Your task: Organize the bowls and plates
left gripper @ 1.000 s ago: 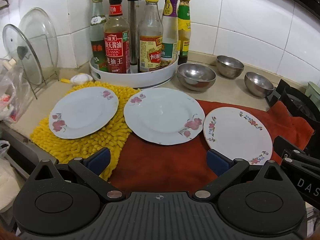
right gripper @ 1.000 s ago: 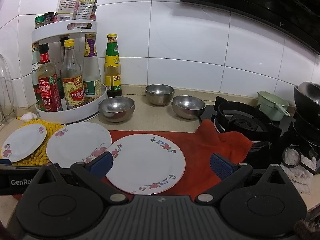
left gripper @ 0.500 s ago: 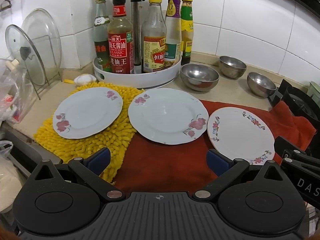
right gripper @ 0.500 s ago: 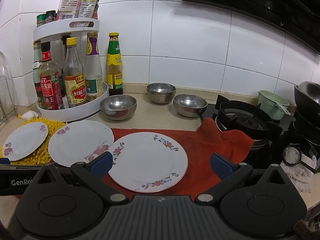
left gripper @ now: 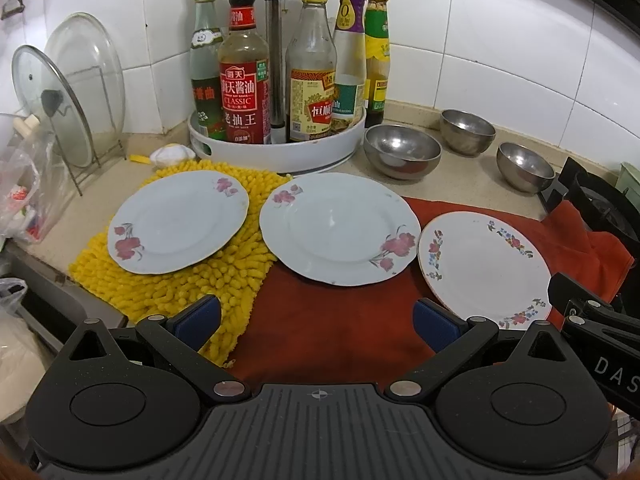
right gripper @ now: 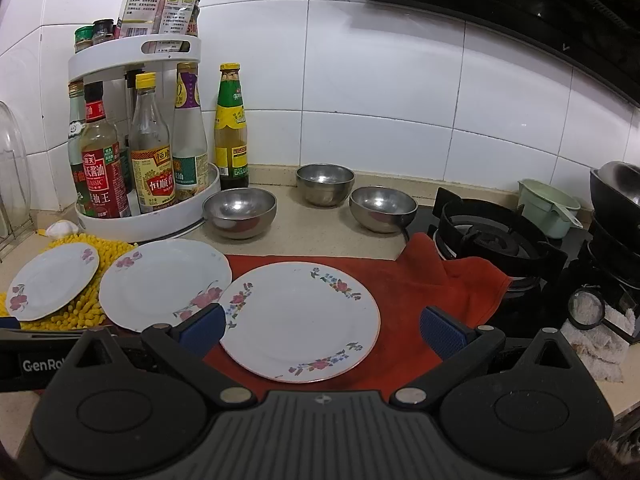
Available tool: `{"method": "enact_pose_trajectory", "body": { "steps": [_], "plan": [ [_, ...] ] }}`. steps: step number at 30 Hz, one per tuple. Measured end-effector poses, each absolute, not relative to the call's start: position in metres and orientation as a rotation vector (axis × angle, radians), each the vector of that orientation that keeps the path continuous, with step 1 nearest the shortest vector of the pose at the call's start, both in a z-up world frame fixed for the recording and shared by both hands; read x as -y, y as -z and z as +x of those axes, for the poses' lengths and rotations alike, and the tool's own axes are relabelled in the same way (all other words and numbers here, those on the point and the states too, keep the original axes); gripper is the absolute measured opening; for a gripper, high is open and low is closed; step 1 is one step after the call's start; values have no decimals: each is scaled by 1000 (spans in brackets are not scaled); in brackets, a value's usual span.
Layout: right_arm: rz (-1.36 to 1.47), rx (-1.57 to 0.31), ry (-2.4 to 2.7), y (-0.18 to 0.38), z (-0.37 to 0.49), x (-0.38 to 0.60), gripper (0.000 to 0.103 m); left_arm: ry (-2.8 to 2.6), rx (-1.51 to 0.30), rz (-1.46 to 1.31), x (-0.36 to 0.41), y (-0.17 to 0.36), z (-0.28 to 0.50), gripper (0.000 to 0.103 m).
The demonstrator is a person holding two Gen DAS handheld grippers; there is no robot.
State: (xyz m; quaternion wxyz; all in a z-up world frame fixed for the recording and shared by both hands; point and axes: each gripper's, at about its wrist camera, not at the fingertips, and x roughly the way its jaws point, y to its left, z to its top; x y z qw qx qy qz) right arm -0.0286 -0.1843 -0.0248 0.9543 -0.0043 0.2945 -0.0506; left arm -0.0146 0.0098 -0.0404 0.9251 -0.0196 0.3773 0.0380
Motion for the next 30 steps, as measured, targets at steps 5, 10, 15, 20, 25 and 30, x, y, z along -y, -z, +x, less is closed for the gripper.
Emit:
{"method": "enact_pose_trajectory", "body": {
  "steps": [5, 10, 15, 20, 25, 30],
  "plan": [
    [-8, -598, 103, 25, -28, 184, 100, -79, -776, -43, -10, 41, -15, 103],
    [-7, -598, 102, 25, -28, 184, 100, -80, -776, -43, -10, 42, -14, 103],
    [-8, -599, 102, 25, -28, 184, 100, -80, -776, -43, -10, 42, -14, 103],
    [-8, -600, 102, 24, -27, 184, 100, -80, -778, -43, -12, 43, -14, 103],
    [-3, -601, 104, 27, -28, 183, 100, -80, -779, -43, -12, 43, -13, 103],
    [1, -604, 107, 28, -27, 185, 100, -79, -781, -42, -11, 44, -13, 103]
  ]
}}
